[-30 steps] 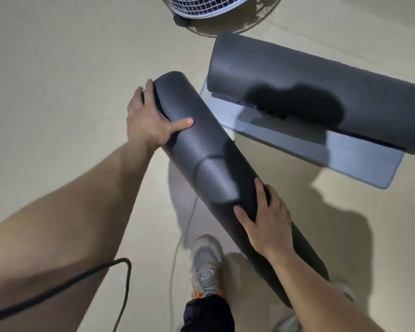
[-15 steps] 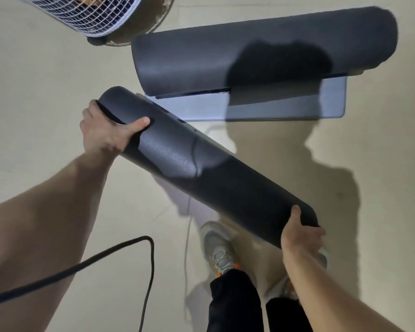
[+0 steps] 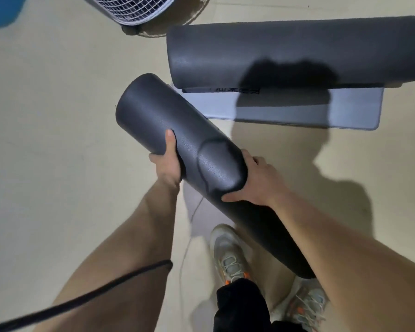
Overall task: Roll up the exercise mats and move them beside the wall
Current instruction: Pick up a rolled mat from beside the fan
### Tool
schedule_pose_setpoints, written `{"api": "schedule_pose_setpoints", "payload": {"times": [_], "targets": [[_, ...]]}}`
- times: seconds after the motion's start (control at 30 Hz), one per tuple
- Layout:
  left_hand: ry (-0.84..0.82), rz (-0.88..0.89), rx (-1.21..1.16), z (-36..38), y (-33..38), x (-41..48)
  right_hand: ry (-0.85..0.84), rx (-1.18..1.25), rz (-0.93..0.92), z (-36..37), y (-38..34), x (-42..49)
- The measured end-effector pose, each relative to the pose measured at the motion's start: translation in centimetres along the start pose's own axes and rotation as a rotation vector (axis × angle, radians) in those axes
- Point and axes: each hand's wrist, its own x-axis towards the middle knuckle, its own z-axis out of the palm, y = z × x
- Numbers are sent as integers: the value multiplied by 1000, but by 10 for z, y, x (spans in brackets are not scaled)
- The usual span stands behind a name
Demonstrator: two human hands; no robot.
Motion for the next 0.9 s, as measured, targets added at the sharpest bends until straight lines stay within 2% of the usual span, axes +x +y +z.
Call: {"api": "schedule_pose_setpoints", "payload": {"times": [0.07,0.23,0.33,0.5,0.67,0.77,0.9], "targets": [[-91,-44,-135,4,-42,-11,-44,42,-45,-1,-6,18],[-336,-119,-232,24,-101,-34,-40,225,-138,-4,9,31],[-347,-103,-299,33,-106,-36,3,244,-152,1,10,33],[-324,-81,-258,23,-101,-73,-4,391,-174,-3,14,-3],[-358,0,-116,0,-53,-163,43,560,-203,-36,11,-88],[-392,73,-8,10,-1,-224,75,666,-198,-90,17,-140],[-460,172,122,61,68,-308,167,821,-195,-184,50,-212]]}}
